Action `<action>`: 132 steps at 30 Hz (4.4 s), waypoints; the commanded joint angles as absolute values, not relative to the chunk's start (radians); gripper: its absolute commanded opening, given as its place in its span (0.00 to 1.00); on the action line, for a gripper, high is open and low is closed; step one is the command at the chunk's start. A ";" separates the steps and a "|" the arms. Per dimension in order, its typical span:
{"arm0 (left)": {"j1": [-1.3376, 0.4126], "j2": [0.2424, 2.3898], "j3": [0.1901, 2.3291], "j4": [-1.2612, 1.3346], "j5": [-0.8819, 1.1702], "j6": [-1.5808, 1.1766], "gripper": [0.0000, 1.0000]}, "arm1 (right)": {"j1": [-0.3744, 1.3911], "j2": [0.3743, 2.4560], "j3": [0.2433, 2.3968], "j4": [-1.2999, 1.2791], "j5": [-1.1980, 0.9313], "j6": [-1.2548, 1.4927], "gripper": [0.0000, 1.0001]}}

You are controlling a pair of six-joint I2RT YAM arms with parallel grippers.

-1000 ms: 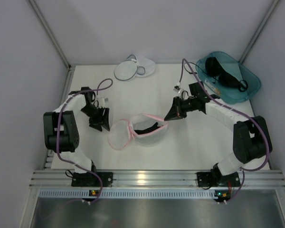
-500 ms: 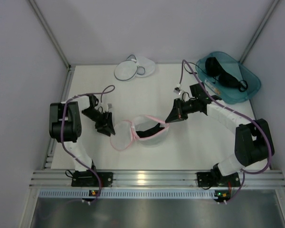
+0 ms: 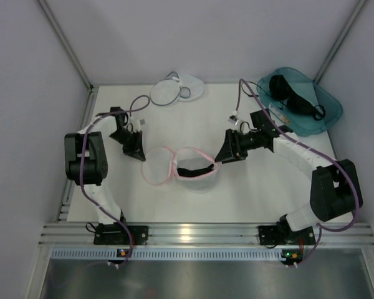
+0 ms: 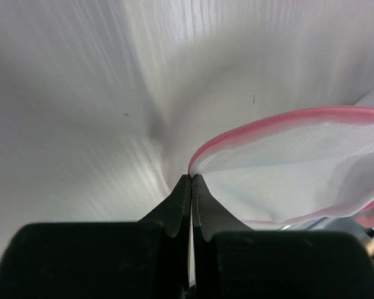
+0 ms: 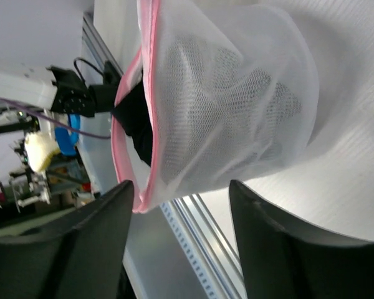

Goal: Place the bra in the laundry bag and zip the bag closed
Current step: Close the laundry bag at the center of the board.

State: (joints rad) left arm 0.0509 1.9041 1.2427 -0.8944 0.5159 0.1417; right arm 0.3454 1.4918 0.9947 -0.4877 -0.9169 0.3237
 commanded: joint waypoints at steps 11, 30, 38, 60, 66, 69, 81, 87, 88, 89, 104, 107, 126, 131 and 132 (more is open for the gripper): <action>-0.287 1.648 1.494 -0.806 0.114 0.422 0.00 | 0.262 1.517 1.245 -0.538 -0.905 0.209 0.85; -0.972 1.266 1.011 0.049 -0.388 1.048 0.00 | 0.090 1.717 1.358 -0.563 -1.083 0.245 0.85; -1.153 1.138 0.812 0.238 -0.430 1.093 0.00 | 0.155 1.744 1.330 -0.575 -1.164 0.226 0.84; -1.525 0.884 0.486 0.313 -0.618 1.282 0.00 | 0.307 1.981 1.301 -1.294 -1.425 -0.605 0.76; -1.528 0.822 0.430 0.310 -0.661 1.312 0.00 | 0.278 1.947 1.278 -1.307 -1.428 -0.571 0.76; -1.528 0.781 0.390 0.310 -0.664 1.333 0.00 | 0.275 1.863 1.209 -1.093 -1.381 -0.332 0.78; -1.531 0.746 0.334 0.310 -0.641 1.339 0.00 | 0.328 1.811 1.084 -0.761 -1.324 -0.006 0.77; -1.531 0.707 0.305 0.310 -0.643 1.345 0.00 | 0.328 1.855 1.117 -0.758 -1.325 -0.038 0.77; -1.531 0.703 0.301 0.310 -0.643 1.345 0.00 | 0.330 1.852 1.120 -0.752 -1.336 -0.034 0.73; -1.532 0.701 0.298 0.310 -0.641 1.347 0.00 | 0.331 1.847 1.124 -0.753 -1.344 -0.034 0.70; -1.532 0.683 0.262 0.308 -0.627 1.344 0.00 | 0.390 1.835 1.098 -0.563 -1.345 0.121 0.58; -1.532 0.663 0.249 0.307 -0.626 1.348 0.00 | 0.402 1.821 1.104 -0.552 -1.353 0.133 0.36; -1.409 0.649 0.800 -0.553 -0.629 0.656 0.82 | 0.371 1.600 0.966 -0.256 -1.183 0.526 0.00; -1.082 0.901 1.036 -0.820 -0.111 0.219 0.79 | 0.371 1.620 0.965 -0.258 -1.181 0.477 0.00; -1.019 0.931 1.051 -0.833 -0.006 0.181 0.77 | 0.371 1.615 0.962 -0.241 -1.180 0.477 0.00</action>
State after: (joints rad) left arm -1.1568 0.7998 0.9836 -0.6197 -0.3820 0.5148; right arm 0.3706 1.6386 0.9680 -0.3275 -1.1843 0.4732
